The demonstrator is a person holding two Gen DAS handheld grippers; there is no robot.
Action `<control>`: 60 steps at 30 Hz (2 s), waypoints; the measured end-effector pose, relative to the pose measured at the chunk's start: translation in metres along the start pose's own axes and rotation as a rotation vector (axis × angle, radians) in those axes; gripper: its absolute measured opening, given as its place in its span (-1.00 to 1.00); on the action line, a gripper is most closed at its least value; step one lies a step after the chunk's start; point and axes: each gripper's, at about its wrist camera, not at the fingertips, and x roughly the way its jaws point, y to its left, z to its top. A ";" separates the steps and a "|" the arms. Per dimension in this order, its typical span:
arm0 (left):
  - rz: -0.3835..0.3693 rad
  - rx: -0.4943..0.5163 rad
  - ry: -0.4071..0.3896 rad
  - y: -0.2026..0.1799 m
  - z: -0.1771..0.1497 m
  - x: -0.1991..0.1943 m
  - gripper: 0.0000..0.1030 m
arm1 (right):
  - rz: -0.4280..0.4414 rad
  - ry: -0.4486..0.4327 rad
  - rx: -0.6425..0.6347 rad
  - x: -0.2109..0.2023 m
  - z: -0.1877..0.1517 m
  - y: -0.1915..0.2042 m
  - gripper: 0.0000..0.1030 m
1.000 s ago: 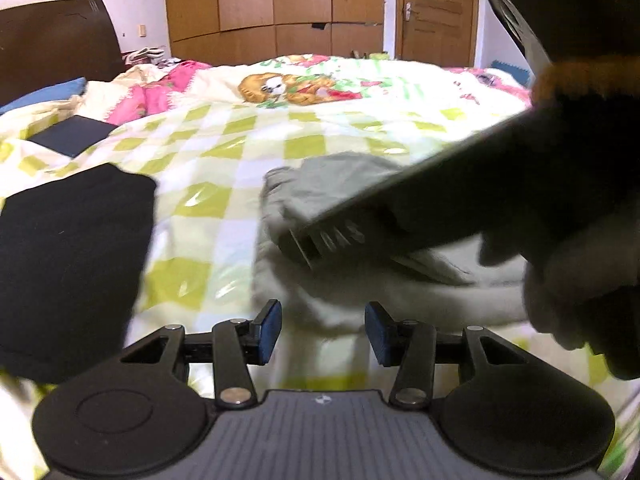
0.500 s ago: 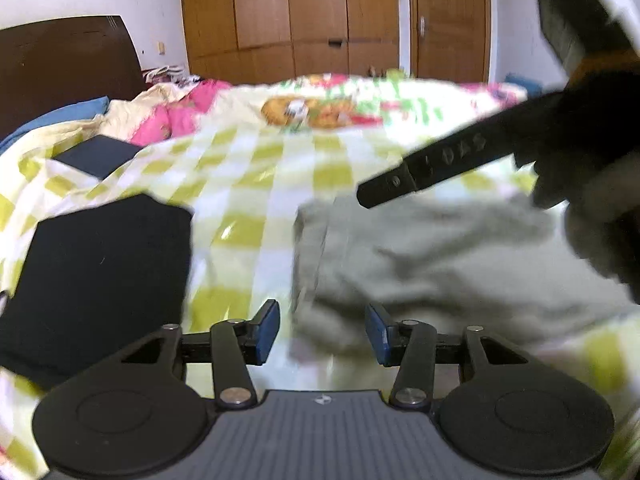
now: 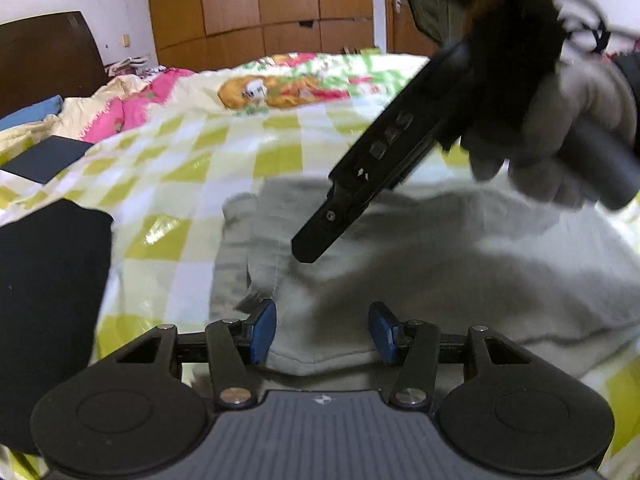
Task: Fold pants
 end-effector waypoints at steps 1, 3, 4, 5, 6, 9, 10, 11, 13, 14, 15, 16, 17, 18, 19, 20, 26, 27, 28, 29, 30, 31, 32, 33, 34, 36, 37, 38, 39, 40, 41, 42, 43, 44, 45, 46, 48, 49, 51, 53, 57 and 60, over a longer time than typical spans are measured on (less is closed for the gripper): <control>0.000 0.010 0.002 -0.003 -0.003 0.000 0.23 | 0.012 0.009 -0.034 -0.002 -0.001 0.008 -0.03; 0.008 0.040 -0.002 -0.007 -0.005 -0.001 0.24 | 0.022 0.014 -0.121 -0.006 -0.003 0.024 -0.03; 0.014 0.053 -0.005 -0.010 -0.005 -0.001 0.24 | 0.022 0.015 -0.163 -0.007 -0.004 0.032 -0.03; 0.016 0.059 -0.007 -0.011 -0.005 -0.001 0.24 | 0.023 0.018 -0.193 -0.008 -0.004 0.036 -0.03; 0.016 0.061 -0.007 -0.011 -0.005 -0.001 0.24 | 0.012 0.018 -0.226 -0.008 -0.004 0.040 -0.04; 0.014 0.054 -0.007 -0.010 -0.006 -0.001 0.24 | -0.056 0.027 -0.256 -0.004 -0.002 0.037 -0.05; 0.013 0.052 -0.007 -0.011 -0.006 -0.002 0.24 | -0.062 0.026 -0.248 -0.003 -0.001 0.033 -0.05; 0.013 0.050 -0.008 -0.010 -0.006 -0.002 0.24 | -0.054 0.027 -0.220 -0.001 0.001 0.028 -0.05; 0.015 0.052 -0.007 -0.011 -0.006 -0.002 0.24 | -0.001 0.013 -0.123 0.004 0.005 0.012 -0.04; 0.014 0.052 -0.006 -0.011 -0.006 -0.002 0.24 | 0.035 0.001 -0.061 0.005 0.007 0.005 -0.04; 0.014 0.052 -0.006 -0.011 -0.006 -0.002 0.25 | 0.062 -0.006 -0.015 0.006 0.008 0.000 -0.24; 0.013 0.052 -0.005 -0.010 -0.007 -0.002 0.25 | 0.073 -0.024 0.007 0.006 0.011 0.000 -0.40; 0.012 0.050 -0.004 -0.010 -0.006 -0.002 0.25 | 0.067 -0.044 0.013 0.004 0.013 0.002 -0.75; 0.013 0.047 -0.003 -0.009 -0.006 -0.001 0.25 | 0.060 -0.070 0.008 0.000 0.016 0.006 -0.88; 0.014 0.047 -0.004 -0.009 -0.006 -0.001 0.25 | 0.054 -0.096 -0.014 -0.005 0.019 0.012 -0.89; 0.017 0.051 -0.006 -0.010 -0.005 0.000 0.25 | 0.031 -0.101 -0.040 -0.007 0.022 0.018 -0.91; 0.041 0.092 0.016 -0.019 -0.004 0.005 0.26 | -0.129 -0.039 -0.169 0.022 0.034 0.022 -0.78; 0.046 0.101 0.022 -0.021 -0.004 0.004 0.26 | -0.129 -0.028 -0.156 0.023 0.035 0.018 -0.75; 0.050 0.108 0.025 -0.022 -0.003 0.003 0.26 | -0.117 -0.059 -0.125 0.015 0.034 0.013 -0.73; 0.051 0.116 0.031 -0.023 -0.003 0.001 0.26 | -0.096 -0.106 -0.095 0.002 0.032 0.009 -0.62; 0.050 0.121 0.038 -0.023 -0.002 0.000 0.26 | -0.085 -0.160 -0.069 -0.016 0.028 0.004 -0.50; 0.049 0.128 0.047 -0.023 -0.001 -0.001 0.26 | -0.095 -0.203 -0.050 -0.033 0.024 -0.001 -0.44; 0.051 0.135 0.051 -0.024 0.000 -0.002 0.26 | -0.121 -0.248 -0.025 -0.054 0.017 -0.007 -0.35; 0.054 0.144 0.050 -0.025 0.002 -0.004 0.26 | -0.151 -0.288 0.004 -0.073 0.010 -0.015 -0.32; 0.057 0.150 0.045 -0.026 0.004 -0.005 0.26 | -0.177 -0.328 0.048 -0.096 -0.002 -0.026 -0.31; 0.059 0.162 0.031 -0.032 0.010 -0.009 0.26 | -0.228 -0.381 0.141 -0.132 -0.029 -0.046 -0.30; 0.061 0.165 0.021 -0.036 0.014 -0.010 0.26 | -0.260 -0.400 0.196 -0.150 -0.048 -0.058 -0.29; 0.059 0.169 0.011 -0.041 0.017 -0.010 0.26 | -0.279 -0.408 0.243 -0.162 -0.064 -0.069 -0.24; 0.052 0.174 0.003 -0.047 0.021 -0.011 0.26 | -0.289 -0.415 0.299 -0.174 -0.083 -0.081 -0.24; 0.040 0.180 -0.006 -0.053 0.024 -0.011 0.26 | -0.285 -0.417 0.356 -0.184 -0.103 -0.092 -0.24; 0.023 0.192 -0.016 -0.063 0.028 -0.010 0.26 | -0.280 -0.417 0.396 -0.189 -0.118 -0.099 -0.24; 0.004 0.204 -0.020 -0.072 0.030 -0.009 0.26 | -0.271 -0.418 0.428 -0.193 -0.133 -0.106 -0.24; -0.018 0.219 -0.019 -0.082 0.032 -0.006 0.26 | -0.245 -0.427 0.455 -0.196 -0.147 -0.114 -0.24; -0.038 0.231 -0.014 -0.091 0.035 -0.002 0.26 | -0.210 -0.438 0.478 -0.196 -0.156 -0.118 -0.24; -0.055 0.242 -0.009 -0.099 0.037 0.002 0.26 | -0.168 -0.447 0.494 -0.198 -0.164 -0.122 -0.24; -0.073 0.257 0.001 -0.109 0.038 0.007 0.26 | -0.116 -0.454 0.498 -0.197 -0.169 -0.125 -0.24; -0.089 0.279 0.017 -0.124 0.039 0.016 0.26 | -0.061 -0.444 0.480 -0.189 -0.174 -0.130 -0.24; -0.097 0.291 0.024 -0.131 0.040 0.020 0.26 | -0.048 -0.425 0.467 -0.182 -0.174 -0.132 -0.24; -0.106 0.311 0.034 -0.141 0.044 0.025 0.26 | -0.023 -0.397 0.443 -0.171 -0.173 -0.136 -0.24; -0.110 0.327 0.041 -0.149 0.045 0.028 0.26 | 0.018 -0.380 0.417 -0.159 -0.168 -0.133 -0.24; -0.127 0.344 0.056 -0.157 0.043 0.032 0.26 | 0.050 -0.310 0.357 -0.139 -0.157 -0.130 -0.21; -0.129 0.353 0.060 -0.159 0.039 0.034 0.26 | 0.002 -0.254 0.346 -0.132 -0.155 -0.131 -0.19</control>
